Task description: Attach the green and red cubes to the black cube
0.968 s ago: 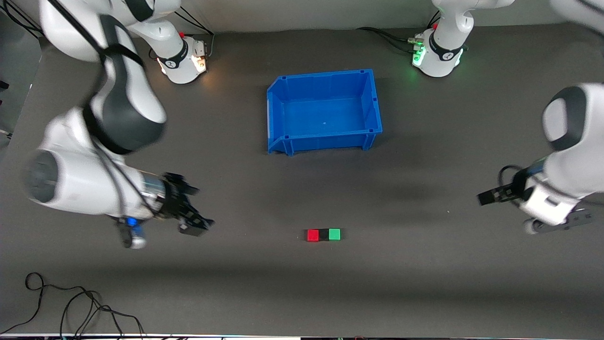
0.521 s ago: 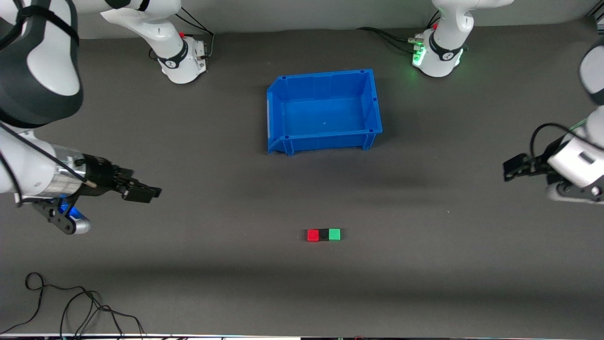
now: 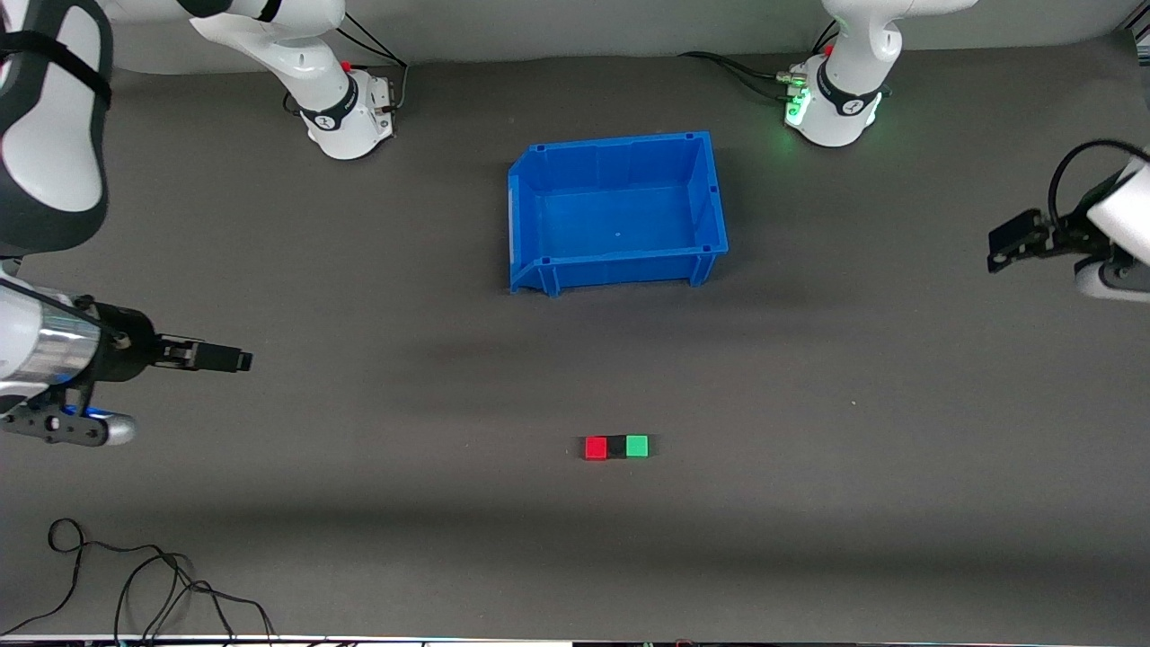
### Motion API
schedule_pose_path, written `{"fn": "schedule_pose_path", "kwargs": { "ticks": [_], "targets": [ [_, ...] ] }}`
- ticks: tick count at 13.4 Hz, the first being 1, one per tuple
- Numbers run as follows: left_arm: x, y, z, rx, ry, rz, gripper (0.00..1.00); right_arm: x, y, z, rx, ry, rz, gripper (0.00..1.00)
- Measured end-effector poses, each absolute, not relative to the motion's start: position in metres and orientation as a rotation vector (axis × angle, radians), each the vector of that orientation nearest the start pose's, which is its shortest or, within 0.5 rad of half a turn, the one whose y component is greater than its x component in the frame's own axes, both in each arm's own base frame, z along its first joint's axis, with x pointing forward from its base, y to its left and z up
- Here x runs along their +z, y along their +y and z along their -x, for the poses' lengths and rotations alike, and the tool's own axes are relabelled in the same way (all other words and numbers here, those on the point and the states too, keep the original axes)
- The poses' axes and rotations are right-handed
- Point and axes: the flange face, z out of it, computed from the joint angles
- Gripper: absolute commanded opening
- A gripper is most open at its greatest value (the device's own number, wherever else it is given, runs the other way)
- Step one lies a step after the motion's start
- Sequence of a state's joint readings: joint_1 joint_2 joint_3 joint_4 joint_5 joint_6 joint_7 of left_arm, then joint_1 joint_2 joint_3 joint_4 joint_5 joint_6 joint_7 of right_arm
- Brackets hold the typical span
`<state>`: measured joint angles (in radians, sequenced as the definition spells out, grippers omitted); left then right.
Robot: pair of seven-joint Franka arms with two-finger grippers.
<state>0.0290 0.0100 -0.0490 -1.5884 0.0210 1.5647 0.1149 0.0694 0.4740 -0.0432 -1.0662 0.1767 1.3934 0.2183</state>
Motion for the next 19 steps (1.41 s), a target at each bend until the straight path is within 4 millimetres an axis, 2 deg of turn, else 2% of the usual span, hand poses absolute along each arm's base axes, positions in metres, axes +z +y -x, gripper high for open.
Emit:
{"fn": "schedule_pose_path", "kwargs": {
  "ticks": [2, 4, 7, 13, 14, 17, 19],
  "targets": [
    [0.622, -0.008, -0.554, 0.026, 0.210, 3.112, 1.00, 0.551, 0.033, -0.660, 0.165, 0.201, 2.979, 1.00],
    [0.629, -0.008, -0.557, 0.000, 0.209, 3.111, 1.00, 0.551, 0.031, -0.641, 0.107, 0.187, 2.980, 1.00],
    [0.625, -0.008, -0.565, 0.017, 0.209, 3.113, 1.00, 0.556, 0.029, -0.614, -0.004, 0.167, 3.036, 1.00],
    [0.624, -0.008, -0.566, 0.049, 0.208, 3.115, 1.00, 0.612, 0.023, -0.563, -0.149, 0.096, 3.086, 1.00],
    [0.625, -0.008, -0.565, 0.051, 0.208, 3.115, 1.00, 0.615, 0.025, -0.557, -0.150, 0.085, 3.088, 1.00],
    [0.625, -0.008, -0.564, 0.068, 0.193, 3.116, 1.00, 0.618, 0.049, -0.545, -0.136, 0.017, 3.098, 1.00],
    [0.625, -0.008, -0.564, 0.071, 0.170, 3.117, 1.00, 0.617, 0.050, -0.545, -0.136, 0.009, 3.106, 1.00]
  ]
}}
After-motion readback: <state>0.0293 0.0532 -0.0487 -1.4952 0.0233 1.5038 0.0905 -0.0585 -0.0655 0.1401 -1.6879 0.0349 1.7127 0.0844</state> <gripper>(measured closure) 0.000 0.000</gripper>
